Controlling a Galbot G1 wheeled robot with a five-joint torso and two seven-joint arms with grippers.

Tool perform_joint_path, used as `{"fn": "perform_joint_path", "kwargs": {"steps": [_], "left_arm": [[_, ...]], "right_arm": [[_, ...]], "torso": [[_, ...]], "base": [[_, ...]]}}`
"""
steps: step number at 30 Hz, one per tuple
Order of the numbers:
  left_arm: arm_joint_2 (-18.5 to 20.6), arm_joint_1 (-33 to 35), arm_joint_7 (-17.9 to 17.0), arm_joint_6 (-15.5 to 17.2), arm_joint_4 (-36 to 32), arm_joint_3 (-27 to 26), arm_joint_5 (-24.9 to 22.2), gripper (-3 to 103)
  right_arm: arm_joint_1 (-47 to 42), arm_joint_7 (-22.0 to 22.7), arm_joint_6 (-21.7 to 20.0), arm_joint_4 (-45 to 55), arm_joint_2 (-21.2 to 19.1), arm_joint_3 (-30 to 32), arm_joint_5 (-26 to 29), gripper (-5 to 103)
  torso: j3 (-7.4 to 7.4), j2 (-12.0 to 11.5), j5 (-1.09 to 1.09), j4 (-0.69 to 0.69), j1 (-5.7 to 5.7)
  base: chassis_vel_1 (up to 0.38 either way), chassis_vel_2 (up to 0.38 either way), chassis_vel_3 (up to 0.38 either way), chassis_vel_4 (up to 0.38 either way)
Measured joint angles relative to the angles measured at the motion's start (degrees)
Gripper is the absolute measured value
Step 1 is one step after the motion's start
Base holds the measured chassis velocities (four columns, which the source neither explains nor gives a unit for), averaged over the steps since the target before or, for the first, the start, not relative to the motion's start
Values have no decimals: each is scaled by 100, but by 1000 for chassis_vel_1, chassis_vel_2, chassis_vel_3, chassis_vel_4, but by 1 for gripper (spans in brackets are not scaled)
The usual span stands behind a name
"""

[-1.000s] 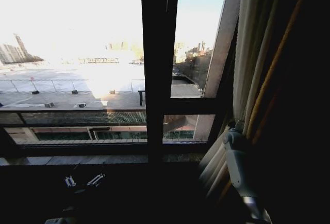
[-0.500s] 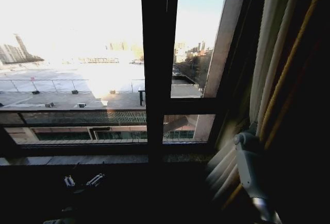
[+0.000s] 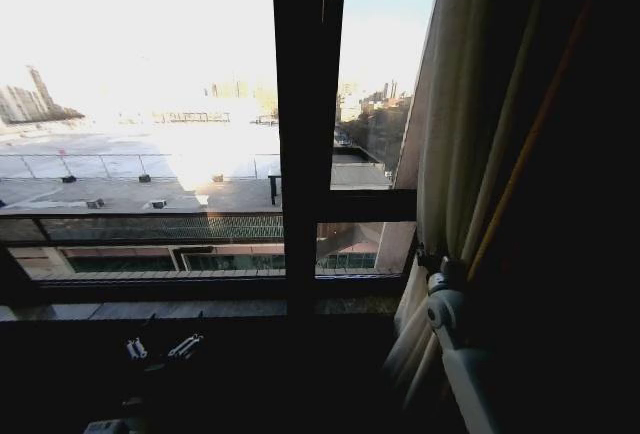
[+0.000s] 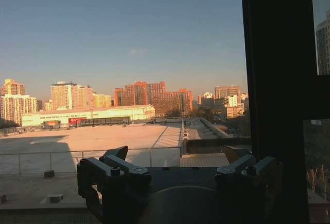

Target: Open the curtains by pulling them apart, changing their state from closed to fully open.

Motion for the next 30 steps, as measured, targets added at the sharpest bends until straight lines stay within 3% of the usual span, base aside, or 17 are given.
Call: {"fn": "perform_joint_path", "kwargs": {"steps": [7,10,11,15,30], "left_arm": [[18,-140,-8,188,-34,5,-51,100],[27,-217,-11,313,-62,34,-59,100],[27,-217,-11,313,-62,34,-59,100],[33,-305,-9,421,-90,99,-41,100],[64,-313,2,457,-66,77,-36,100]], "right_arm": [[-777,-28,19,976,67,-510,-60,82],[-1168,-316,270,1180,163,-720,-707,97],[-1168,-316,270,1180,163,-720,-707,97],[-1282,-601,836,910,249,-862,-1557,100],[-1157,-628,865,654,331,-1098,-1888,100]], "torso": [[0,0,0,0,0],[0,0,0,1,0],[0,0,0,1,0],[0,0,0,1,0],[0,0,2,1,0]], "base": [[0,0,0,0],[0,0,0,0],[0,0,0,0],[0,0,0,0],[75,70,-75,-71]]}}
